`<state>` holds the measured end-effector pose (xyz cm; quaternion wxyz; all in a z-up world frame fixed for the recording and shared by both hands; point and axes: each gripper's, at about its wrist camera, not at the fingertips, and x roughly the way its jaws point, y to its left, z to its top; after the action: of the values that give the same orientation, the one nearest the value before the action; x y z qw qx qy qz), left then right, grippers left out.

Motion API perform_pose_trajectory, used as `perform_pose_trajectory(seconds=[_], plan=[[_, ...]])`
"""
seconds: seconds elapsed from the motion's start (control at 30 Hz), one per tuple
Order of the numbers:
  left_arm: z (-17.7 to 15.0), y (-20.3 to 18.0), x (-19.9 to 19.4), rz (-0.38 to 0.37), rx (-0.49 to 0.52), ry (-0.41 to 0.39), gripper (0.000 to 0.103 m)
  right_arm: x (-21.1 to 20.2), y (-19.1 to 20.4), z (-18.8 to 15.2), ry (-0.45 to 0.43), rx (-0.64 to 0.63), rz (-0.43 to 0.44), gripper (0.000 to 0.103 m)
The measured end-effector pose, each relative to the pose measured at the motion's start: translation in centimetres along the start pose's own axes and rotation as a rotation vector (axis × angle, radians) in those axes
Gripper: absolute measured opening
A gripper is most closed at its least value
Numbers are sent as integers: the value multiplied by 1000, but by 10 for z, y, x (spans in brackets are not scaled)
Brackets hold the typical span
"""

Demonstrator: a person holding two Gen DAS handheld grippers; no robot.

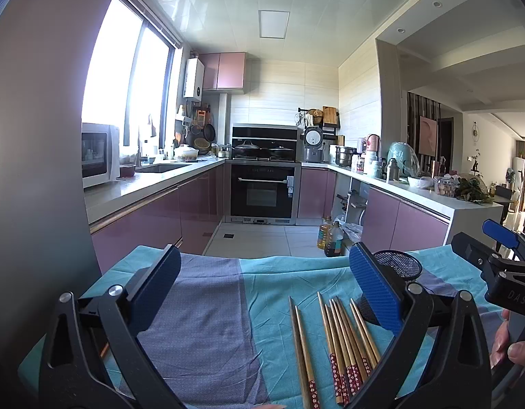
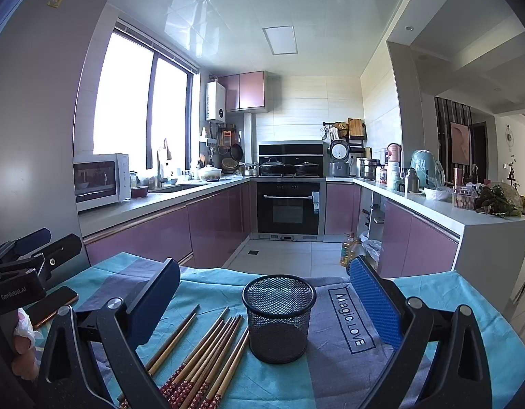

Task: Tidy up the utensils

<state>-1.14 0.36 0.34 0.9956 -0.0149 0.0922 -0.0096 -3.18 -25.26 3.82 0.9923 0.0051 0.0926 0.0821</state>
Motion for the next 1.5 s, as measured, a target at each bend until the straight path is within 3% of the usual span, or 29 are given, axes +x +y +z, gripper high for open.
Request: perform_pose_trajectory(seconds=[1.5], plan=[[-2, -3, 0, 8, 7, -8, 97, 1, -2, -4, 6, 5, 4, 96]])
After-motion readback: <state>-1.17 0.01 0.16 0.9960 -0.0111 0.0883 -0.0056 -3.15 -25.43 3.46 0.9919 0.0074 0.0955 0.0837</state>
